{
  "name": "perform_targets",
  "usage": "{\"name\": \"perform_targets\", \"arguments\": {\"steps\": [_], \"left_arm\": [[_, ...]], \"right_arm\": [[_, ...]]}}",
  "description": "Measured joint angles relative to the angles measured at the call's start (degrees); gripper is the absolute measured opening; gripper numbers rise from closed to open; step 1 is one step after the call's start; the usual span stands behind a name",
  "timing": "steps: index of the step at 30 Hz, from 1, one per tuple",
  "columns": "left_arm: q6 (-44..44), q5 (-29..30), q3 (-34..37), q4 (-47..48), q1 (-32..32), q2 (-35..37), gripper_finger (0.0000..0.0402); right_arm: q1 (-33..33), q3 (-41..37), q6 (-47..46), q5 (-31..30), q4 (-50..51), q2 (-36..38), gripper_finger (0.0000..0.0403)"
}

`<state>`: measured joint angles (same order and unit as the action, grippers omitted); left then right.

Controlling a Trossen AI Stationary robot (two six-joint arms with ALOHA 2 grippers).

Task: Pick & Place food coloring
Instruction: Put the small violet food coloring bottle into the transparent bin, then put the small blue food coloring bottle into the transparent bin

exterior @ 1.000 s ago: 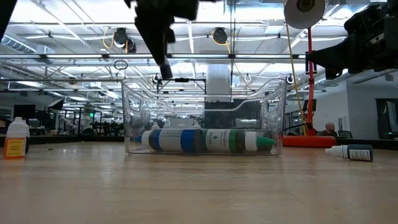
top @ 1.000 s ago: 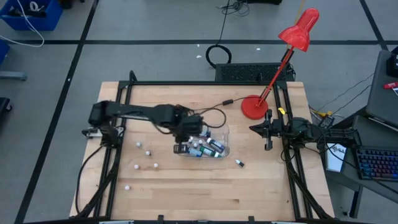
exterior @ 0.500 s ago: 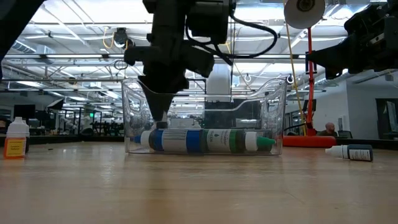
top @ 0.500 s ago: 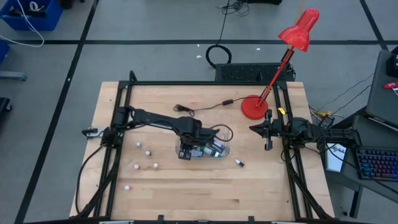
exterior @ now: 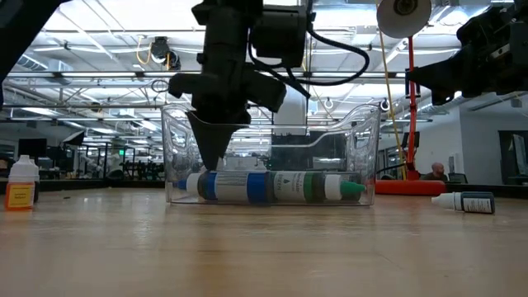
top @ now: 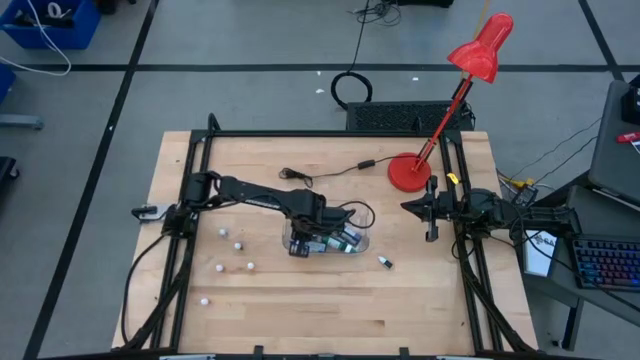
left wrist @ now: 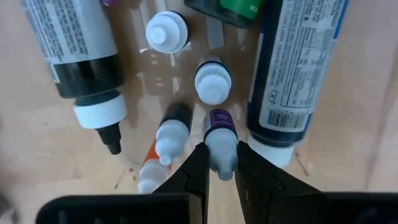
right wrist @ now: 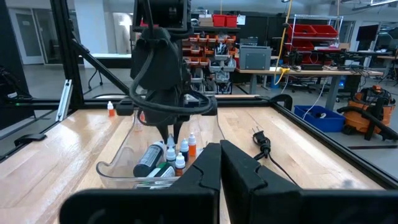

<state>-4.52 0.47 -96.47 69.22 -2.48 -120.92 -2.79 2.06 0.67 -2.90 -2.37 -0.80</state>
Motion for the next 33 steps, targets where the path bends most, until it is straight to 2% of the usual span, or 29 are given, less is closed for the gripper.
{"name": "perform_targets", "arguments": {"steps": [8,15,20,27,33], "left_arm": [[0.00,-1.13,0.80,-2.13,-0.26,-0.37,0.0056],[2.07,-1.76,0.82,-2.14,-0.26,-0.39,0.0144],[2.18,-1.97,0.78,-2.33,-0.26,-0.39,0.0181],[3.41,-1.98,-0.88,-1.86,-0.26,1.53,0.0194],[5.14,-2.18,-1.30,-4.56,-0.47,8.69,0.0195]], "right_arm": [[-0.01,-0.01,0.01,-0.02,-0.02,0.02,0.0000],[0.00,-0.01,0.02,-0.02,-0.02,0.02,0.0000],[-0.02,0.00,0.00,0.00,-0.04,0.02,0.0000],[-0.01,0.00,0.00,-0.02,-0.04,0.02,0.0000],[-0.02,-0.02,0.02,-0.02,-0.07,0.02,0.0000]]}}
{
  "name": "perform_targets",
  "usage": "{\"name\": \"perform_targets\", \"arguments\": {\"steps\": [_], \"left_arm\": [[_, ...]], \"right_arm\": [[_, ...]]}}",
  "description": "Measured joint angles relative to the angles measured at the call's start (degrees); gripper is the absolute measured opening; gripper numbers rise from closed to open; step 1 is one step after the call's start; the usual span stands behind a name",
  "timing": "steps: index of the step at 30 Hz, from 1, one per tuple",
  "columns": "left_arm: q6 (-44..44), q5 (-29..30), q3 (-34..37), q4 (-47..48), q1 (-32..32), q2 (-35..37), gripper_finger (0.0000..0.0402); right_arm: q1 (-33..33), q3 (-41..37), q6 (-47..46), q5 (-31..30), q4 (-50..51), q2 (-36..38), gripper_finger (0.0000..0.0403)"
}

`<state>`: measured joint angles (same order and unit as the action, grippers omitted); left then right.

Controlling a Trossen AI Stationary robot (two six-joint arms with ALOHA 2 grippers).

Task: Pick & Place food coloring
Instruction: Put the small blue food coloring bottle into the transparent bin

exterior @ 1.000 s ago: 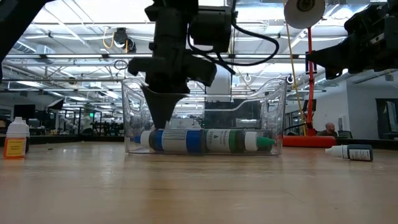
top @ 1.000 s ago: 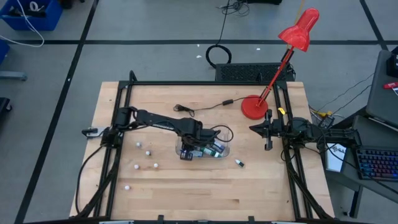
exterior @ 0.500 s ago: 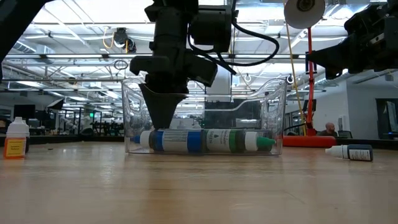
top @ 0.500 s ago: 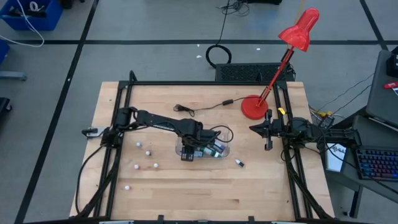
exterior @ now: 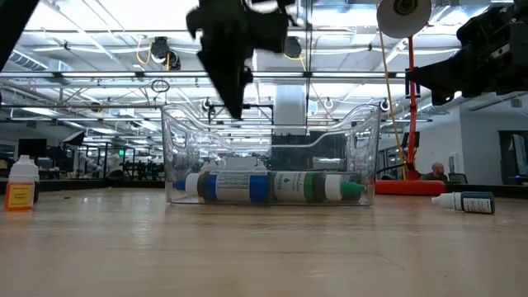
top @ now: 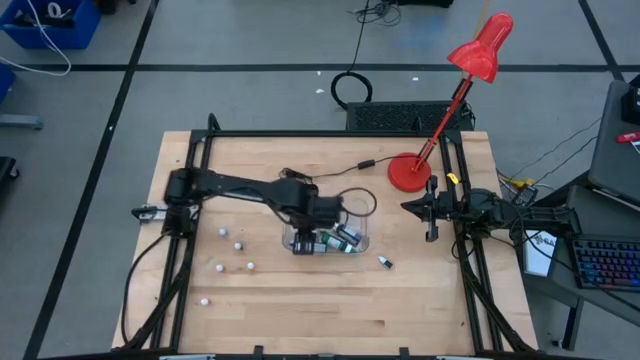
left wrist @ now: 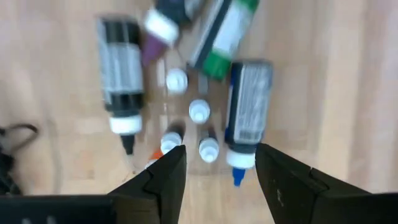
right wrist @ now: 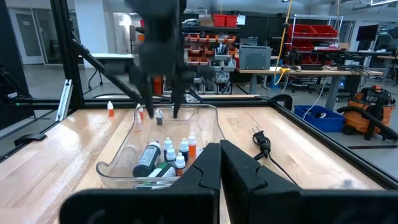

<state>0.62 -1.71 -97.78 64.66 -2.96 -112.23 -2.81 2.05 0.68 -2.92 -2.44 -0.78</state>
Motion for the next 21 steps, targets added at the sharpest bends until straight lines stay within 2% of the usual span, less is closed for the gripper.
{"name": "perform_targets", "arguments": {"steps": [5,16,21], "left_arm": [[-0.52,-0.32,8.20,-11.57,-3.14,11.13,0.0195],[-4.52,2.27,43.30,-48.53,-11.95,40.26,0.0196],[-7.56,3.05,54.73,-61.14,-12.84,49.49,0.0196]], "right_arm": [[0.02,0.02,-0.02,0.00,0.00,0.00,0.0000],[0.02,0.01,-0.02,0.00,0.02,-0.02,0.0000],[0.02,0.02,0.07,0.00,0.02,-0.02,0.0000]]}}
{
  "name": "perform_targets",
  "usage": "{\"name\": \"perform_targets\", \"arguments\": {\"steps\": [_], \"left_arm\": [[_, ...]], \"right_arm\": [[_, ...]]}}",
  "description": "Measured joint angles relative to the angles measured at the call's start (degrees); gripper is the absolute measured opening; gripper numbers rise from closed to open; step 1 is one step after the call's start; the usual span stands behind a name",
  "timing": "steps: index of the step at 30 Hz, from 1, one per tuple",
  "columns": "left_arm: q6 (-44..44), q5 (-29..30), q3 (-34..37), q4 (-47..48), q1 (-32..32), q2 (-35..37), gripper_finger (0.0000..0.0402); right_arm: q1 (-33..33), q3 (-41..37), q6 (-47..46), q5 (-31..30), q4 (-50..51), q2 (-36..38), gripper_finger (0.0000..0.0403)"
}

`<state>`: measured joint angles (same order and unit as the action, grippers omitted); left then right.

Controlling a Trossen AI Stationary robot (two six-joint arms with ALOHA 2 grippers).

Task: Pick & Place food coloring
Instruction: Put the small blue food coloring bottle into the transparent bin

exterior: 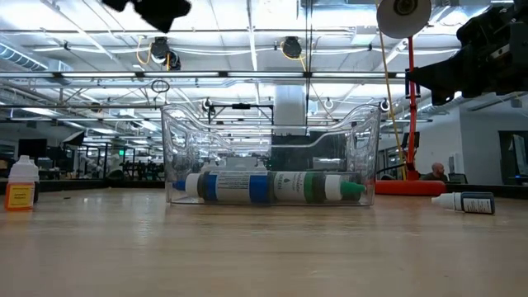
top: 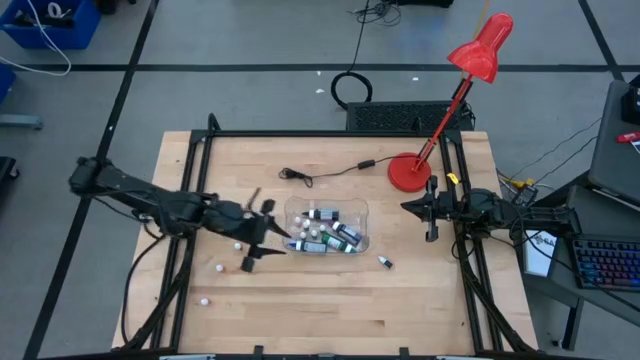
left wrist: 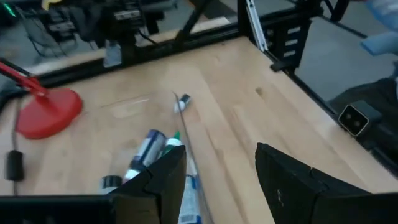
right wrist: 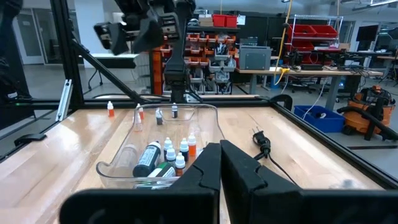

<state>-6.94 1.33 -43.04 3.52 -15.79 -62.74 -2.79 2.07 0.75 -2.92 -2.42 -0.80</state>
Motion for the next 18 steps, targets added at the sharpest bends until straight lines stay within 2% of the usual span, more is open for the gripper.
{"name": "perform_targets", "arguments": {"steps": [4,11,13,16,18], "left_arm": [[0.03,2.32,5.89,-4.32,0.00,6.11,0.0196],[1.01,5.91,12.90,-5.18,0.07,15.19,0.0196],[0.81,8.01,14.79,-5.15,0.07,17.62,0.0196],[0.63,12.40,17.65,-5.50,0.07,21.18,0.0196],[0.63,14.93,19.59,-6.63,0.07,23.45,0.0196]], "right_arm": [[-0.02,-0.02,5.33,-0.09,-2.71,0.00,0.0000],[-0.02,-0.02,5.89,-0.07,-7.42,-0.08,0.0000],[0.04,-0.02,0.55,0.86,-8.42,-0.20,0.0000],[0.33,-0.02,-15.88,4.00,-8.65,-0.54,0.0000],[0.26,-0.02,-20.78,4.26,-9.42,-0.86,0.0000]]}}
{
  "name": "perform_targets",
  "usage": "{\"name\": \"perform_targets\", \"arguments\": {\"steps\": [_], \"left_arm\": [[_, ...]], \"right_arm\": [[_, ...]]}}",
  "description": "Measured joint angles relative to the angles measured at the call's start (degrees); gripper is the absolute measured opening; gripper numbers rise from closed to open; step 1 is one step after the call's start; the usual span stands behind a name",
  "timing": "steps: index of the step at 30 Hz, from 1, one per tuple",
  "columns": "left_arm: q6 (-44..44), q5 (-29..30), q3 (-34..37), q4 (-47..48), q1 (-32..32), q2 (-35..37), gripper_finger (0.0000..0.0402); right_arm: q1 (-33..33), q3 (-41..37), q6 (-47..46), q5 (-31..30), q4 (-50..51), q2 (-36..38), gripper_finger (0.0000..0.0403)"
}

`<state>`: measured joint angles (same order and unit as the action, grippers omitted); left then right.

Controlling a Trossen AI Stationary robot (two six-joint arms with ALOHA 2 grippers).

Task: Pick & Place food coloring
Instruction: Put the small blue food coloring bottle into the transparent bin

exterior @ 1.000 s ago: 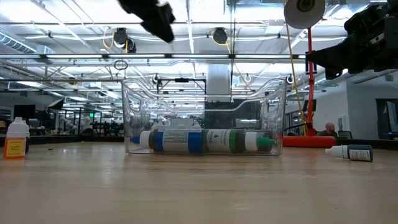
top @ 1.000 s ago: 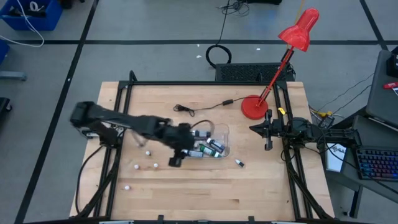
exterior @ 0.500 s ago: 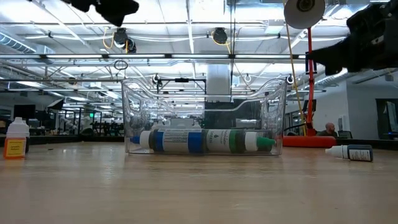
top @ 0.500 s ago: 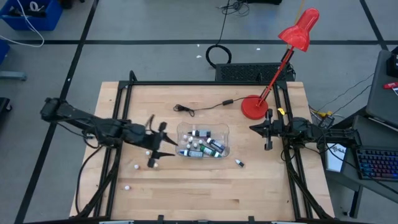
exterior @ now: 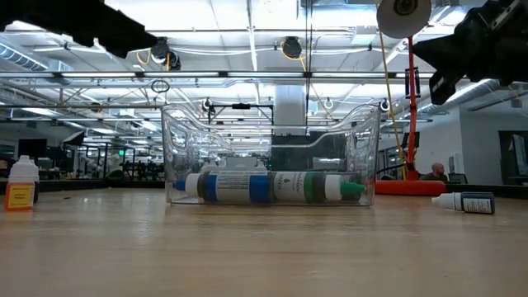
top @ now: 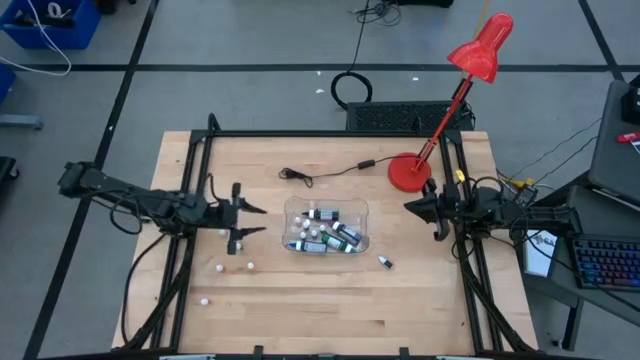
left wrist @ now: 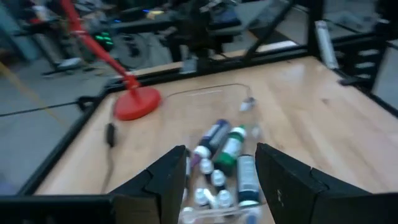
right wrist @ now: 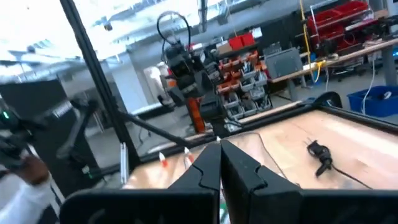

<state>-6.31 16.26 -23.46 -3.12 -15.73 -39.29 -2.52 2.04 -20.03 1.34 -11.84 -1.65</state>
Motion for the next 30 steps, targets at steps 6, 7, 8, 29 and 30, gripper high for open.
{"name": "perform_targets", "arguments": {"steps": [6,7,8,29,30], "left_arm": [[-1.96,1.30,3.44,0.82,0.00,5.92,0.0196],[-2.23,2.14,4.07,0.88,0.00,6.83,0.0196],[-2.32,3.18,4.62,1.01,0.00,7.76,0.0196],[-1.93,11.16,8.16,14.04,0.00,23.12,0.0195],[-1.41,11.51,8.15,14.13,0.01,23.56,0.0195]], "right_arm": [[0.00,0.00,-8.63,0.40,1.94,-0.05,0.0000],[0.00,0.00,-11.77,0.49,2.44,-0.21,0.0000],[0.00,0.00,-14.64,0.47,2.76,-0.45,0.0000],[0.01,0.00,-15.40,-1.81,7.36,-1.85,0.0000],[0.00,0.00,-14.81,-0.43,7.40,-1.92,0.0000]]}}
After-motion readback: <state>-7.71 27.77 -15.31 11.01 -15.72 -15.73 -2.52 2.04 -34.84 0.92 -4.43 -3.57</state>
